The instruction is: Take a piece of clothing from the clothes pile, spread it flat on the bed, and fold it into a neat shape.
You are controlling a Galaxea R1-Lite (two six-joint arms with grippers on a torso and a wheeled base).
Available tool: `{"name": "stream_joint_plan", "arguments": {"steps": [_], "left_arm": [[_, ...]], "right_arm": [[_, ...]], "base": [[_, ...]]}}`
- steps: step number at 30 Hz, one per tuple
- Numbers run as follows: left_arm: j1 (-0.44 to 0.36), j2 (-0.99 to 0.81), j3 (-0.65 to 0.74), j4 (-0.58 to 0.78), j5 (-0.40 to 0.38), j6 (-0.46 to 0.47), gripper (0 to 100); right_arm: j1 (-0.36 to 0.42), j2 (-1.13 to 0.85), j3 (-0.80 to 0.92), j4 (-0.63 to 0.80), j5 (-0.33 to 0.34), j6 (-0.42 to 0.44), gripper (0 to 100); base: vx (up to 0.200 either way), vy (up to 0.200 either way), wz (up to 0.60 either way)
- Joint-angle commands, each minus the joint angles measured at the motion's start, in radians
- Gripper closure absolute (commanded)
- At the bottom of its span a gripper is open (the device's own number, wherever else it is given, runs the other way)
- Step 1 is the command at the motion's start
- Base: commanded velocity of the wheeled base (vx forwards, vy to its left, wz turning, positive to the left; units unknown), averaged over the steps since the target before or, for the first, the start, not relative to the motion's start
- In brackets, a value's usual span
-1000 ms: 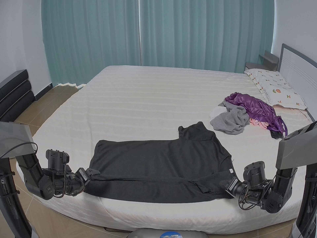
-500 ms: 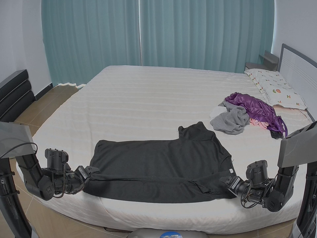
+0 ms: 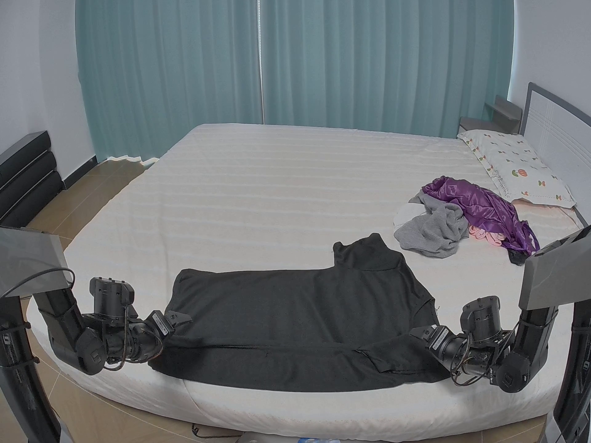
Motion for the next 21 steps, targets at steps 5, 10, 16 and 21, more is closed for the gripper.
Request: {"name": "stream_joint_plan", "arguments": {"steps": [5,10,16,21], "left_arm": [[-0.088,0.072,-0.069,0.044,0.109,0.012,0],[-0.097,0.078,-0.110,0.110,0.150,0.038,0],[-0.075,0.118,-0.222,0.156,0.176,0.038,0],[-0.029,0.161,-0.319,0.156,0.210,0.009,0]], "right_arm": [[-0.002,0.001,0.000,0.000,0.010,0.000,0],[-0.002,0.006,0.000,-0.003,0.010,0.000,0],[-0.002,0.012,0.000,-0.014,0.010,0.000,0],[-0.002,0.013,0.000,-0.014,0.010,0.000,0]], "base": [[0.000,0.000,0.00],[0.000,0.000,0.00],[0.000,0.000,0.00],[0.000,0.000,0.00]]}}
